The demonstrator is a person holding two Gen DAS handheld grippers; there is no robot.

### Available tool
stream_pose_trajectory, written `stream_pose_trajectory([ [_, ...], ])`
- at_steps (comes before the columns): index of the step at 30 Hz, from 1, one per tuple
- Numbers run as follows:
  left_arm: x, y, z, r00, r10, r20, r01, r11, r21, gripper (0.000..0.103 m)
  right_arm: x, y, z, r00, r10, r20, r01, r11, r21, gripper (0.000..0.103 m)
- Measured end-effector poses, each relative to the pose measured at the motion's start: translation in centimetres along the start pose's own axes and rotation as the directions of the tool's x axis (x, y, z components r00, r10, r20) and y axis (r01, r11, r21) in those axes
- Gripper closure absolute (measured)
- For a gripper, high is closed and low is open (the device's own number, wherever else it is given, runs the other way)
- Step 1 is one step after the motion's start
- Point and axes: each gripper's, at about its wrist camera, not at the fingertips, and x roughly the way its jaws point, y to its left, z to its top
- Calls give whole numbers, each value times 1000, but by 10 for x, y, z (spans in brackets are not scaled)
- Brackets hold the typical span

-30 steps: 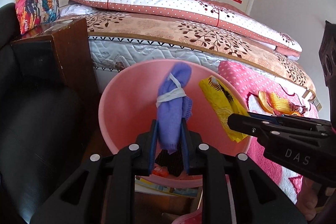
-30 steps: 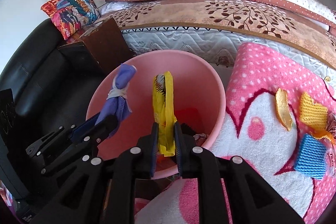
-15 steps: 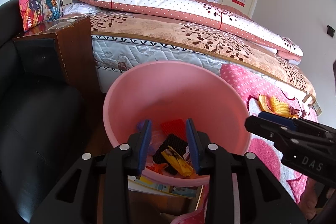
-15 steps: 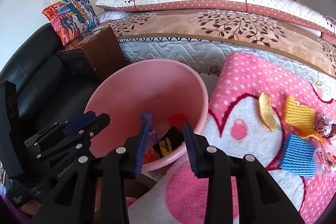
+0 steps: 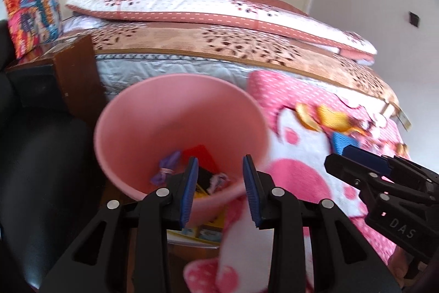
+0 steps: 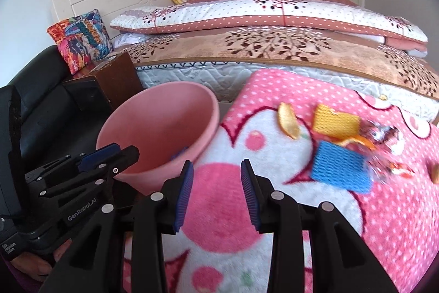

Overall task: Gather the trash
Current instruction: 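Withdraw both open grippers from the bucket back over the blanket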

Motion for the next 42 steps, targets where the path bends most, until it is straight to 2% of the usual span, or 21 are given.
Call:
stream_pose_trajectory([
  [2, -3, -11, -2, 1000, 3, 12, -4, 1000, 28, 69, -11, -8, -5, 999, -23, 24, 22, 1000, 13, 66],
  [5, -6, -25, -8, 1000, 4, 16, -5, 999, 40, 69, -25, -17, -10, 997, -39, 66, 36, 998, 42, 58],
  [10, -6, -47, -19, 1000, -1, -17, 2, 996, 93, 69, -41, -26, -23, 995, -45, 86, 39, 997, 66, 49],
  [15, -16, -63, -23, 1000, -17, -3, 17, 992, 128, 69, -65, -36, -32, 989, -75, 128, 62, 993, 103, 37],
  [23, -27, -78, -30, 999, -16, -35, 22, 987, 158, 69, -92, -41, -47, 985, -102, 136, 82, 986, 145, 28],
  [26, -35, -80, -31, 999, -36, -41, 42, 988, 147, 69, -103, -40, -51, 985, -101, 139, 80, 986, 147, 22],
  [31, -52, -85, -35, 999, -50, 0, 50, 987, 150, 69, -127, -37, -60, 976, -110, 189, 84, 986, 143, 16],
  [35, -59, -94, -39, 998, -57, 11, 54, 982, 179, 69, -141, -37, -66, 967, -110, 230, 79, 987, 140, 16],
  [42, -72, -96, -43, 990, -143, 4, 141, 977, 157, 69, -162, -27, -74, 957, -117, 265, 94, 991, 98, 16],
])
